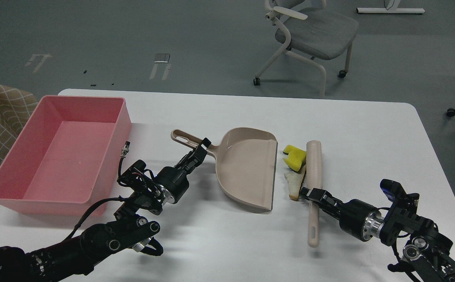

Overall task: Sweep and dump garbage into bin
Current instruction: 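Sweep the brush across the dustpan toward the left gripper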

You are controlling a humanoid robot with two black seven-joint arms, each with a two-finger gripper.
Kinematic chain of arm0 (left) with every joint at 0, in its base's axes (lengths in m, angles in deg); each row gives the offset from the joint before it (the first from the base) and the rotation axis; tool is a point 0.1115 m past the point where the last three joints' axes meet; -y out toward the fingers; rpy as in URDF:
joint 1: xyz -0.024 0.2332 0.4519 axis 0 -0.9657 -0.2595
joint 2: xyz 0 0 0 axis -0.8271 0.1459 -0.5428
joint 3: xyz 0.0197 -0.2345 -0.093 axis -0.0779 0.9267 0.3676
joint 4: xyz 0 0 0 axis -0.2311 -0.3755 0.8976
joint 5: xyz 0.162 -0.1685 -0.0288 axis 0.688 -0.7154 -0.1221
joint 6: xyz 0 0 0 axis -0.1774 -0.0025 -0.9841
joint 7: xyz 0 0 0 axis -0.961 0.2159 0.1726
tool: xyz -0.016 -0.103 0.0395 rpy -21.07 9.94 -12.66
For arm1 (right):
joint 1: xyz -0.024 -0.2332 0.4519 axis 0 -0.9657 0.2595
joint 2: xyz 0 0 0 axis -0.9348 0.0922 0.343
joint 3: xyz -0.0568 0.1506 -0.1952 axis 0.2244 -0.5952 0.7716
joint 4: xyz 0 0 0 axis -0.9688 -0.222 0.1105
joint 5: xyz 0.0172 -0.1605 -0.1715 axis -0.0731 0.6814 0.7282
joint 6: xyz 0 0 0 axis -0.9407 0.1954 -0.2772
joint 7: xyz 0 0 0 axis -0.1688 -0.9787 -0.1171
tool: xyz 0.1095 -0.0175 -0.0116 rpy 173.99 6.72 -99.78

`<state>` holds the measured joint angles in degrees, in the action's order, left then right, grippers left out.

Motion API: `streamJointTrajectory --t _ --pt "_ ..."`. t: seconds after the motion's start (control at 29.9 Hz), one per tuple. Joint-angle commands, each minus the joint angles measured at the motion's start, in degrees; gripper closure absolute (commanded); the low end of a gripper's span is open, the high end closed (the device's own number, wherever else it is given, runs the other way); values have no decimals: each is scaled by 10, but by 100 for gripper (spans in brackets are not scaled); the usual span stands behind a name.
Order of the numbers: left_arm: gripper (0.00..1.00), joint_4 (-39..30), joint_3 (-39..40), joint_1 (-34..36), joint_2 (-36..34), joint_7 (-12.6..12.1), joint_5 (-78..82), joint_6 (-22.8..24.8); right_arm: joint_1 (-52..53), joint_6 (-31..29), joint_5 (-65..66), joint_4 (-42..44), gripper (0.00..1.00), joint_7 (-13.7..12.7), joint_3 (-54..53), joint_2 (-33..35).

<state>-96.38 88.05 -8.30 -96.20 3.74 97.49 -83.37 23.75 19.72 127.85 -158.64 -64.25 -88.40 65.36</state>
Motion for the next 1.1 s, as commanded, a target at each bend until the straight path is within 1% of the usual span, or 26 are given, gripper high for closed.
streamJointTrajectory --t 0.0,0.13,0.27,0.43,0.84,1.07 --pt "84 0 -1 0 -1 -3 0 -1 1 0 0 7 76 -4 -2 -27" --pt "84 -7 -1 0 -2 -5 0 -1 5 0 -1 14 75 -4 -5 -49" --pt "84 -11 -1 0 -8 -11 0 -1 8 0 -1 28 76 -4 -4 -96" --pt "84 -12 0 -1 -13 -10 0 -1 28 0 0 49 75 -3 -2 -144" --pt "84 -22 -1 0 -13 -10 0 -1 122 0 -1 83 75 2 4 -146" --pt "84 -21 -1 0 -13 -10 0 -1 131 0 -1 90 75 2 5 -146"
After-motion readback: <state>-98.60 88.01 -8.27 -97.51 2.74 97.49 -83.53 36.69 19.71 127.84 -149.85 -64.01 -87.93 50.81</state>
